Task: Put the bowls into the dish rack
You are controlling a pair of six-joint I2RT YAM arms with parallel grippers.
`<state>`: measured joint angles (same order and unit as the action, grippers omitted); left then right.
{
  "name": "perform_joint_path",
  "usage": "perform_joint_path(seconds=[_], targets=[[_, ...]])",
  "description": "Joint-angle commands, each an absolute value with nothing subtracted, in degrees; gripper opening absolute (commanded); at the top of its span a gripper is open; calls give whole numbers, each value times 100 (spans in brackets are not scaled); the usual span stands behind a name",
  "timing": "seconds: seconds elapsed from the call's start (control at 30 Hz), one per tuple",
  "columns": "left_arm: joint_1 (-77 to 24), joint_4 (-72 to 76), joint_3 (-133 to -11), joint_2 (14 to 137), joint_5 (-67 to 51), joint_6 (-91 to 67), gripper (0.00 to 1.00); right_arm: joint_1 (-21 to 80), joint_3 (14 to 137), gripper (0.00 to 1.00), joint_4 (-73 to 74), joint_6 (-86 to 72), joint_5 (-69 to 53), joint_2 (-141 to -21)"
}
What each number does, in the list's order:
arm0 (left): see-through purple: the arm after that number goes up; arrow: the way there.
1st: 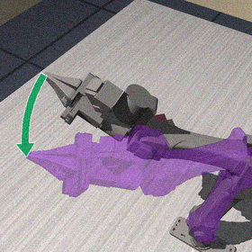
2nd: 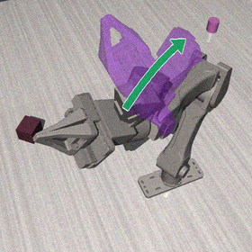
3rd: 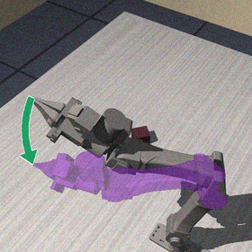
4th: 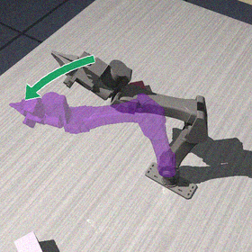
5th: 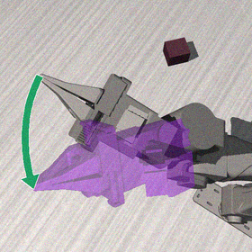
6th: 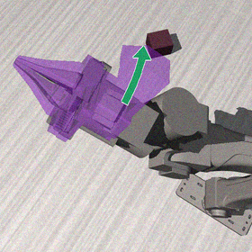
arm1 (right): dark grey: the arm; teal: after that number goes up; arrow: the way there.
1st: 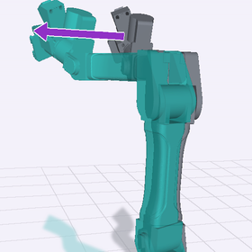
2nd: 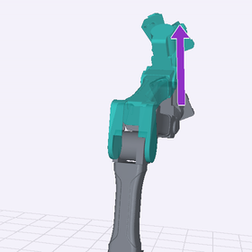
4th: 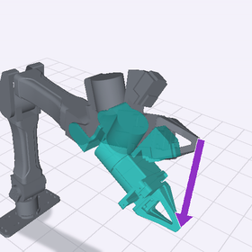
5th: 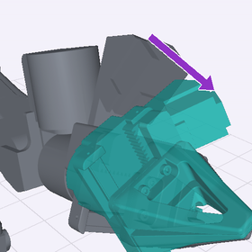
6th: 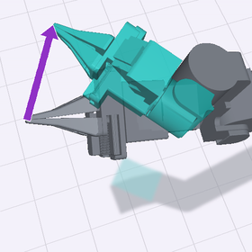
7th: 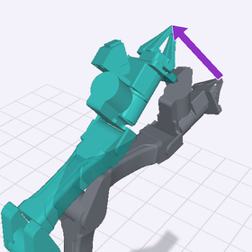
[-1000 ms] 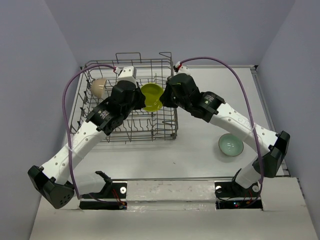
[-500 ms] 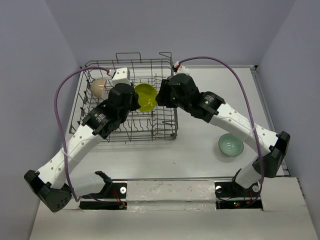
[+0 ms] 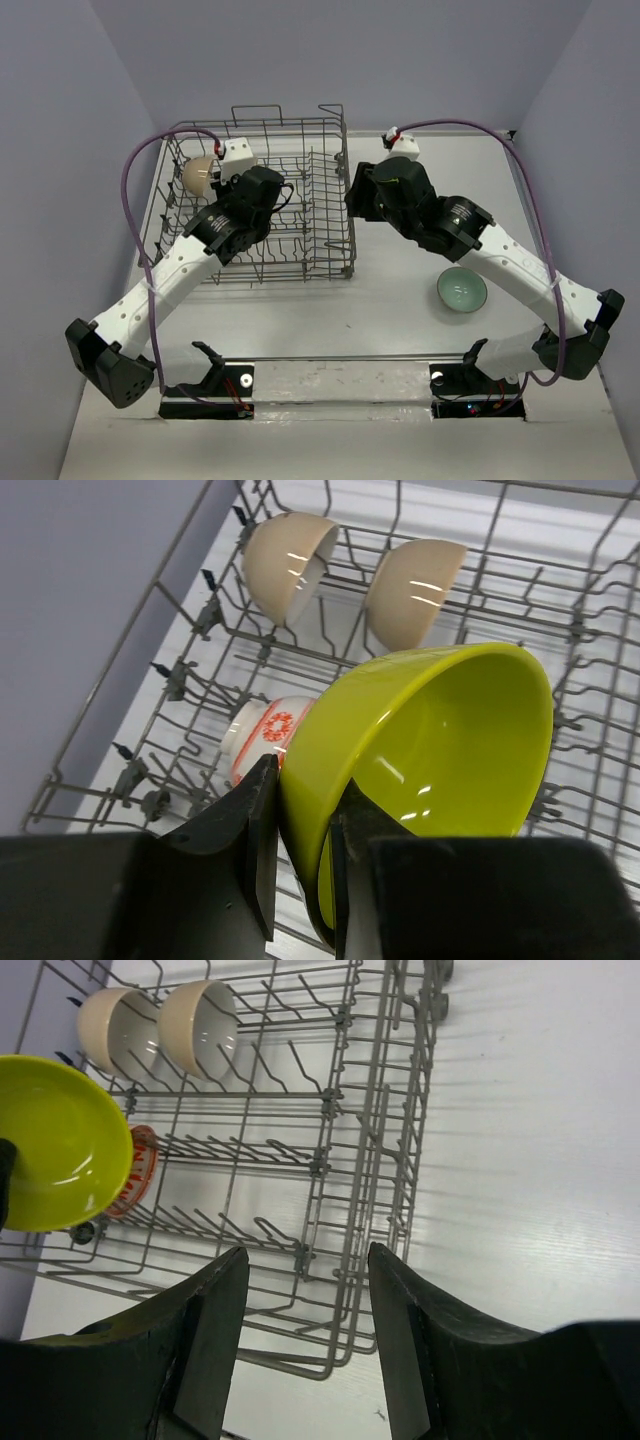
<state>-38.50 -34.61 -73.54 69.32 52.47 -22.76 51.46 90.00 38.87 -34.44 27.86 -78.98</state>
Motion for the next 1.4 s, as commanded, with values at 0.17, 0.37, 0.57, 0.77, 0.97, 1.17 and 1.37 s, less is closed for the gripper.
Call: perform_joint_path(seconds=[0.17,0.37,0.57,0.77,0.97,1.17,1.37], targets=[[-3850,-4120,-7523,7821,7048,-2434,0,5159,8622,57,4253,-3480,3287,-7190],[-3920,-4385,-7638,8349,7224,-2558,0,5159,8385,57,4421,-3568,3375,-6821],[-4069,-5087,-7752,8859,7576,-3014,0,5159,8130,58,4456,-3682,3437,-6583],[-4254,-6141,-8129,9500,7822,-3928,0,5159,8051,58,4456,-3700,3454,-6521],[-4289,-6460,-8279,9949,7752,-4263,0,5159,7998,58,4430,-3700,3454,-6434],[-4298,-6469,-8279,10063,7699,-4236,0,5159,7910,59,4421,-3709,3489,-6328],[-4386,-6460,-8323,10292,7629,-4201,0,5159,7893,59,4430,-3683,3498,-6293]])
